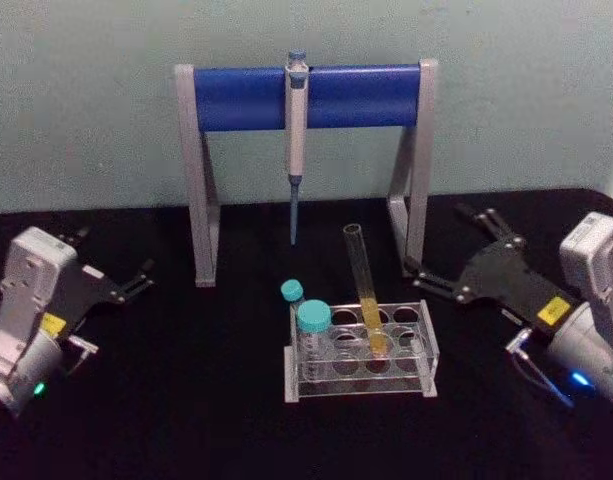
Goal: Pick up the test tube from the test tube rack, shake it, then place it back into the test tube rack.
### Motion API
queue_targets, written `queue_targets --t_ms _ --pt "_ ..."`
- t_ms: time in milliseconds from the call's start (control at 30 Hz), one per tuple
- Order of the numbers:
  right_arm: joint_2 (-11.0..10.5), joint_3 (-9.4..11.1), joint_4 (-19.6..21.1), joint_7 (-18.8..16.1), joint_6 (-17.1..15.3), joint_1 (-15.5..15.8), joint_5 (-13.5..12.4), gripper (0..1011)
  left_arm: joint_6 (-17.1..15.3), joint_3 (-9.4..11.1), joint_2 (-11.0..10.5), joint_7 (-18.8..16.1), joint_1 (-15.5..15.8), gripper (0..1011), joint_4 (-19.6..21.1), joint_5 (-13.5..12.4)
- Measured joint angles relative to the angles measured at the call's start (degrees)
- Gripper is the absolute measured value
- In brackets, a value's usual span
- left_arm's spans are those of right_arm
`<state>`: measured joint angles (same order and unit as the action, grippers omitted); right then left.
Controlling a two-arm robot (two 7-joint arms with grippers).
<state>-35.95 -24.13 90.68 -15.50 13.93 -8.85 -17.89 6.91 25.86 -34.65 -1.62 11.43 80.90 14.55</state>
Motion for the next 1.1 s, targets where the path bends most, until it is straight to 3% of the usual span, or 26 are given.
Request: queue_targets --t_ms 200,467,967,1100 --pt "1.6 -0.8 0.0 -4.1 -1.0 -0.9 -2.4 1000 0.0 0.0 0.0 0.0 0.0 1001 0.0 0.0" --pt "4.2 -1.4 -1.6 -8.0 -6.0 -2.8 -5.5 1000 0.0 0.0 0.0 0.0 0.0 1001 0.0 0.0" --pt "8.5 -2.6 -5.3 -10.6 -16.7 -7.5 -5.6 1000 0.0 0.0 0.0 0.0 0.0 1001 0.0 0.0" --pt "9.1 -2.6 -5.9 -10.8 -18.1 -8.1 -5.4 1000 0.0 0.0 0.0 0.0 0.0 1001 0.0 0.0"
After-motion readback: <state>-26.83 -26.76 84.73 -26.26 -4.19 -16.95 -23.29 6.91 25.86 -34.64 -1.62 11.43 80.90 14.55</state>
